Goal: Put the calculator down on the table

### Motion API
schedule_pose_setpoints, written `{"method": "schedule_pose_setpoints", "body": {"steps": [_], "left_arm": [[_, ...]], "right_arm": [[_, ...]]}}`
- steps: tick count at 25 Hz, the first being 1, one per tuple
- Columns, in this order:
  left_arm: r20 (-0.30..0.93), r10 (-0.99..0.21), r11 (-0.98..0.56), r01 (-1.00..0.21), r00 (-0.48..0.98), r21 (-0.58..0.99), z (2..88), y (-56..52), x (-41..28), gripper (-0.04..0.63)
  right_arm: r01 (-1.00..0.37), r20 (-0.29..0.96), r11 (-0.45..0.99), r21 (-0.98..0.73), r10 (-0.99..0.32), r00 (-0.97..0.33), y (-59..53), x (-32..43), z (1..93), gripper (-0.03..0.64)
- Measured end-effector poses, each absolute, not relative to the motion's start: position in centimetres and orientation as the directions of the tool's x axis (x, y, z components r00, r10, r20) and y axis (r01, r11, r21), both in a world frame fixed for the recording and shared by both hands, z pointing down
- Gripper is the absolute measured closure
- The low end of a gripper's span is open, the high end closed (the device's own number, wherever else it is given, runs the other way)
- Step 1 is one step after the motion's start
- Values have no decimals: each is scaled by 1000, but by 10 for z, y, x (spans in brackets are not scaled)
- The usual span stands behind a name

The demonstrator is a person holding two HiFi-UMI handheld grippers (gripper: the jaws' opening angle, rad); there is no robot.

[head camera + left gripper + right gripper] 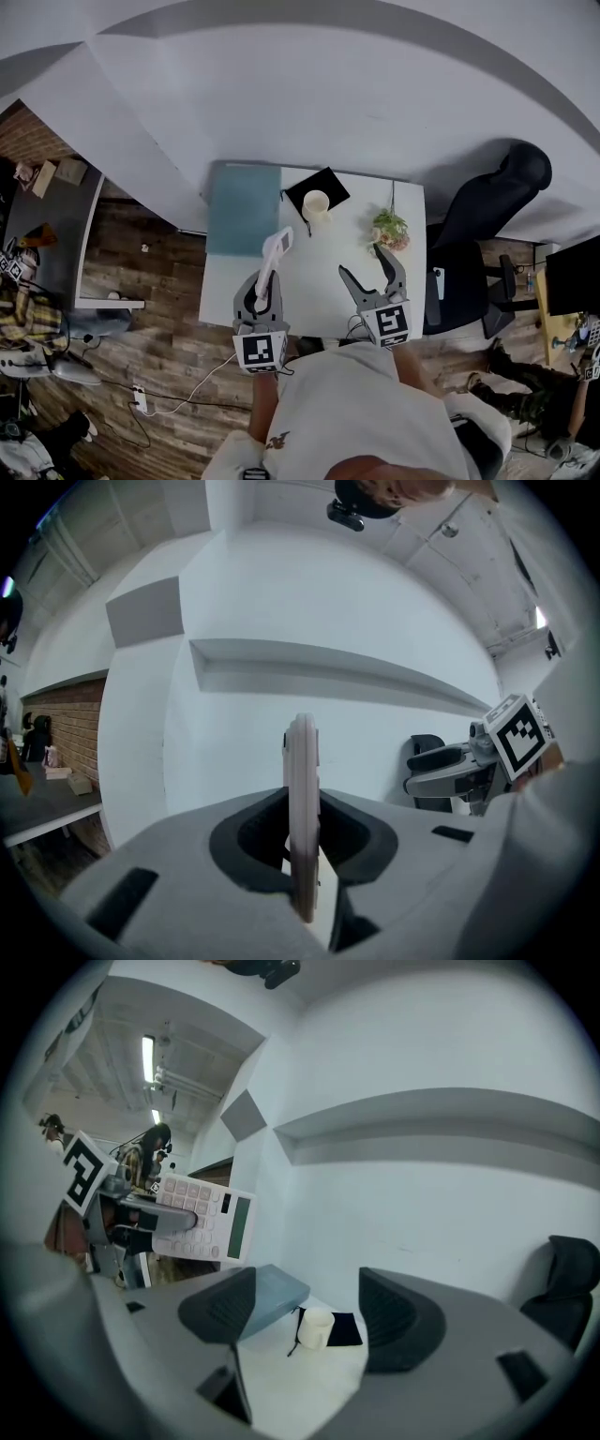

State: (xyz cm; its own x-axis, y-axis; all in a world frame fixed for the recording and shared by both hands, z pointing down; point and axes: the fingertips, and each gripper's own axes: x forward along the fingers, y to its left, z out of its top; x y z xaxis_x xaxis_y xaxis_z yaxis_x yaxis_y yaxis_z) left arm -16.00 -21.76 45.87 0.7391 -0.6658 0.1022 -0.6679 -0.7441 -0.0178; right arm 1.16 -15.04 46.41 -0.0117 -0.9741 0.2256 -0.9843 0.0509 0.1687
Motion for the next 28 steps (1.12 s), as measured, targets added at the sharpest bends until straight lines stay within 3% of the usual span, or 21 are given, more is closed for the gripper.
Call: {"method": "schedule_pose_setpoints", "body": {"steps": [15,28], "left_arm": [[152,-627,-773,-635,764,6,489,-231,-131,535],[309,-588,-785,-619,747,4,538,-217,-84,535]], "right_arm": [[-988,265,22,152,-964,19,-153,37,486,268],[-993,313,84,79,-948,-55,-152,71,526,269]]}}
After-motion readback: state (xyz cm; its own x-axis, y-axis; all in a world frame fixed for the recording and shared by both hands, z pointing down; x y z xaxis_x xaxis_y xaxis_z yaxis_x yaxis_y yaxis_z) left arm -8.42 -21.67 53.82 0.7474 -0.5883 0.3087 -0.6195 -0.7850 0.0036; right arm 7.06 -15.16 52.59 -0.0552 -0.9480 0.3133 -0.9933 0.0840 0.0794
